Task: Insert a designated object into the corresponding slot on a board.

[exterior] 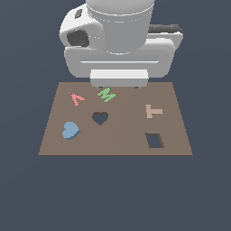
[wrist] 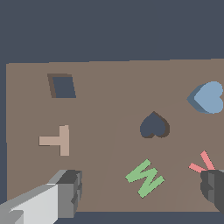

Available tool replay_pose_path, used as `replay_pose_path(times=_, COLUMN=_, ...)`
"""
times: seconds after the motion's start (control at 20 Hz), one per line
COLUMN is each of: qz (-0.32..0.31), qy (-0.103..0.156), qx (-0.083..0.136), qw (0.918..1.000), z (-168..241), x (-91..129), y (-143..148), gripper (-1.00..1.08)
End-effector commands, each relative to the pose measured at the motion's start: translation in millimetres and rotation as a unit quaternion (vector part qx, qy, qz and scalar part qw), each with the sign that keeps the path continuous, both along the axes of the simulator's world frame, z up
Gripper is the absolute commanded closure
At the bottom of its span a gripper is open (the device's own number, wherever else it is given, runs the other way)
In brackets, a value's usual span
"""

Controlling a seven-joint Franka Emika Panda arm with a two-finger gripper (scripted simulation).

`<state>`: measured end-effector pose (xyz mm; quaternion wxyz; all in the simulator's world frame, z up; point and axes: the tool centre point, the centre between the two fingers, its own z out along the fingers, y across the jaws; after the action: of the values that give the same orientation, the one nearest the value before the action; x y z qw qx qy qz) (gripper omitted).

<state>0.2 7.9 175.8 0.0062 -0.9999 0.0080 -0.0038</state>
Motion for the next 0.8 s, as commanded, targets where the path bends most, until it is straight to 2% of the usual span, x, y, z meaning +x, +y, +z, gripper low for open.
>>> replay_pose_path(times=0.0, qz=0.000, qy=0.000, qx=0.000, qw=1.0000, z=0, x=0, y=0, gripper=-0.92)
replay_pose_path(times=0.35, qz=0.012, qy=0.000, qx=0.000, qw=0.9999, z=-4, x=0, y=-5, gripper=-0.92)
replay_pose_path(times=0.75, qz=0.054, qy=0.000, qx=-0.001, qw=0.9985, z=-18, x=1, y=-25, gripper=-0.92)
